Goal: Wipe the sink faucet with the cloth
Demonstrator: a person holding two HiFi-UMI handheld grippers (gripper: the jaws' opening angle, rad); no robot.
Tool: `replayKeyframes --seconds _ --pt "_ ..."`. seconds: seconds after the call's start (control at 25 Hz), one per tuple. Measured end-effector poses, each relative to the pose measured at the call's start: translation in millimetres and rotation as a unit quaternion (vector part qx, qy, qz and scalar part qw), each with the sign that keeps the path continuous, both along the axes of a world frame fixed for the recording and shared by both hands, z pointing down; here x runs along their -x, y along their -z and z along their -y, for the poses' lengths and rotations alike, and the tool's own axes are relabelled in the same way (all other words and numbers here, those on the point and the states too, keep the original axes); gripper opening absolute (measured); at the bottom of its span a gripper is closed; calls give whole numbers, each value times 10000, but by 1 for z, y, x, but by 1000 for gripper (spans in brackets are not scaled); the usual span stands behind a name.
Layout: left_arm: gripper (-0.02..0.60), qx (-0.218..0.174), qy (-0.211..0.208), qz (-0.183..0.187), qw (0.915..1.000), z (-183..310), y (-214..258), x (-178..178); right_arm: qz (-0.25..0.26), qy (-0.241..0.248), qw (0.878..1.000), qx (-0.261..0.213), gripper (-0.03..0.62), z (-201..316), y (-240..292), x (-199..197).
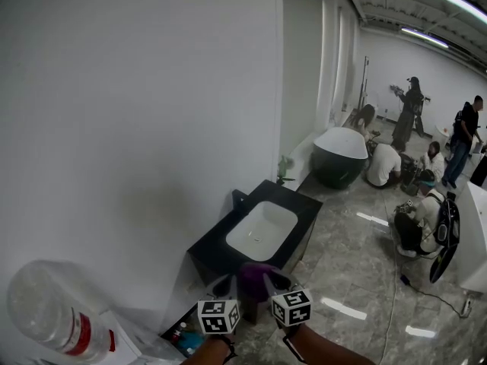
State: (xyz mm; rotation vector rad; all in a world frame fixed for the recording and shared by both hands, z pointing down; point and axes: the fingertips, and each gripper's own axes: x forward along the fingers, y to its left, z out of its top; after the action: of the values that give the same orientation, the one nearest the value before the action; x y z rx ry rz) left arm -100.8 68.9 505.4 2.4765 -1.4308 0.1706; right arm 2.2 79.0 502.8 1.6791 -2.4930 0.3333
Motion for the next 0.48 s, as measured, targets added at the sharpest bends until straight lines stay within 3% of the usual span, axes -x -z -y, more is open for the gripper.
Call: replayKeyframes --seconds 0.28,0.48 --pt "5 6 -252 48 9997 32 -9 26 11 -144 9999 15 31 31 -8 33" --pt "5 105 -240 41 9996 82 -24 17 -22 -120 9999 14 31 83 -17 23"
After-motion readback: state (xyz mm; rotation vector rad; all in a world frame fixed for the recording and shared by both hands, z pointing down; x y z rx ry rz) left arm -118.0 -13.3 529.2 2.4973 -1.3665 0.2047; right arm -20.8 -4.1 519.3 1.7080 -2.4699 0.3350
